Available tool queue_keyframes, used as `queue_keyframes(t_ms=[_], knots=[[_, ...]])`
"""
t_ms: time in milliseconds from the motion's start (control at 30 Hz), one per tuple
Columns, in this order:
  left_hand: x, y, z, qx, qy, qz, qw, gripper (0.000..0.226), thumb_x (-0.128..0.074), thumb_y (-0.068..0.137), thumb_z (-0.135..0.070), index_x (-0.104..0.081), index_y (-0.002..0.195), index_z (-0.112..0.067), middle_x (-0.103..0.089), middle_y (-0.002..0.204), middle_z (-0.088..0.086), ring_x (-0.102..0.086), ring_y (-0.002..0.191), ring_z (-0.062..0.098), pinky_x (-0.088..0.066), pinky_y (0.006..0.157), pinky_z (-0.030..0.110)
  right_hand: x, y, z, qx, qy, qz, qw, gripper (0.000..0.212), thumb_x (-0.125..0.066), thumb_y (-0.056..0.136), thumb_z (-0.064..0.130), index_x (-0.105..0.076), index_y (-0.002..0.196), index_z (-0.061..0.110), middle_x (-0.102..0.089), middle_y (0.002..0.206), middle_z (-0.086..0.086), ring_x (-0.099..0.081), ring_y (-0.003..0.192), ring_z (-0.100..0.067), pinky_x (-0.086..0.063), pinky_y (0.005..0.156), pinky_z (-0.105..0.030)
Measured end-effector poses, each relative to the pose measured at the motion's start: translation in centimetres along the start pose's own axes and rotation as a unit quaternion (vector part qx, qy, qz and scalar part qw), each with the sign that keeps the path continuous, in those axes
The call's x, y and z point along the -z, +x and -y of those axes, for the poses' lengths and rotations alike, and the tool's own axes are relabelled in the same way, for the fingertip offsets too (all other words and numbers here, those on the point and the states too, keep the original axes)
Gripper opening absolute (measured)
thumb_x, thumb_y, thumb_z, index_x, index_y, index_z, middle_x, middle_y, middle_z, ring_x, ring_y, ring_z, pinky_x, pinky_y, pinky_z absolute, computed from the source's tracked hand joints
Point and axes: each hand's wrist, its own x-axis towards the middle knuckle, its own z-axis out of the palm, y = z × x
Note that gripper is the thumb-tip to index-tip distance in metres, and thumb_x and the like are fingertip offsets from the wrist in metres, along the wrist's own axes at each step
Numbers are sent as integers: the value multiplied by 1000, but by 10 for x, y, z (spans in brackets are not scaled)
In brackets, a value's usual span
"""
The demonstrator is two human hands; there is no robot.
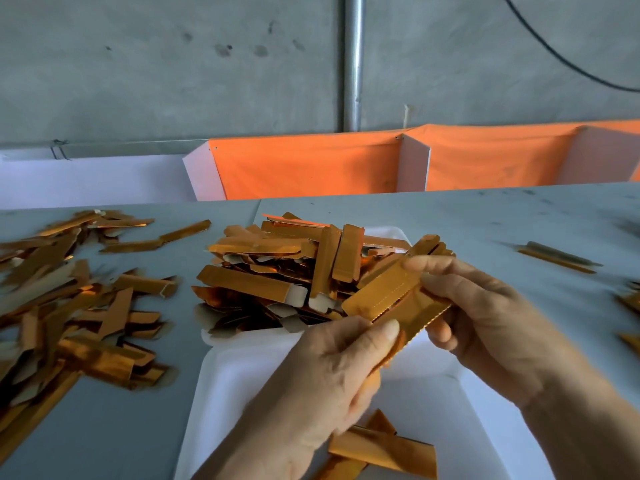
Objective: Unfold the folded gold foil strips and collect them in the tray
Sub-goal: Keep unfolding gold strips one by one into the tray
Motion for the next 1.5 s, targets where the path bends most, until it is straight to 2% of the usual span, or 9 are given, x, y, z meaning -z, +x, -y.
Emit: queue_keyframes(t_ms=[100,233,333,467,600,767,1033,1233,1500], knots=[[0,2,2,-34,119,-46,991,48,-48,73,-66,-56,78,-20,-55,48,-4,-53,42,9,-45,52,19,2,-1,2,8,-39,2,999,28,-48,95,8,-72,80,7,-59,59,-11,-50,42,-14,-42,40,-19],[5,5,8,-185,266,-148,934,57,-44,67,-72,-59,109,-36,-64,92,-22,-61,90,-7,-50,73,12,3,-2,2,27,-83,-8,996,25,-52,91,18,-66,82,0,-65,60,-10,-60,49,-16,-48,46,-19],[8,6,7,-226,295,-144,917,51,-42,74,-65,-67,106,-34,-64,85,-20,-61,86,-1,-46,68,10,3,-3,3,25,-88,6,996,30,-60,78,36,-70,79,7,-68,68,-12,-64,57,-17,-50,50,-19],[10,6,5,-182,198,-108,957,47,-37,81,-58,-69,91,-25,-71,78,-13,-66,71,-2,-47,62,9,8,-5,7,24,-118,41,992,45,-67,75,58,-74,85,14,-69,83,-4,-63,72,-11,-49,56,-19],[10,5,4,-136,166,-69,974,50,-36,85,-58,-68,96,-22,-73,80,-4,-69,70,7,-56,64,23,11,-7,13,19,-115,72,991,32,-74,69,45,-71,72,13,-59,64,-4,-54,56,-10,-44,50,-15],[7,6,3,-235,345,-204,886,57,-44,74,-64,-63,119,-34,-61,92,-30,-58,93,-8,-48,76,6,9,-9,14,-3,-89,45,995,22,-66,66,34,-73,69,13,-62,60,-12,-59,51,-13,-48,47,-18],[-2,6,2,-265,562,-229,749,55,-60,76,-57,-69,110,-15,-68,85,-6,-64,77,15,-51,61,24,6,-10,15,-4,-77,57,995,18,-64,69,30,-75,73,16,-70,68,-13,-68,59,-16,-54,52,-20],[0,2,5,-203,377,-205,880,61,-62,71,-61,-45,128,-49,-57,100,-33,-54,99,-7,-42,76,2,6,-11,15,-29,-22,80,996,20,-74,62,22,-76,81,15,-66,67,-15,-68,58,-19,-54,51,-23],[4,3,3,-216,298,-163,915,43,-64,67,-54,-63,106,-38,-62,91,-27,-61,89,-3,-47,69,7,5,-10,14,4,-9,114,993,52,-85,57,46,-72,88,6,-66,72,-10,-64,59,-16,-52,52,-22]])
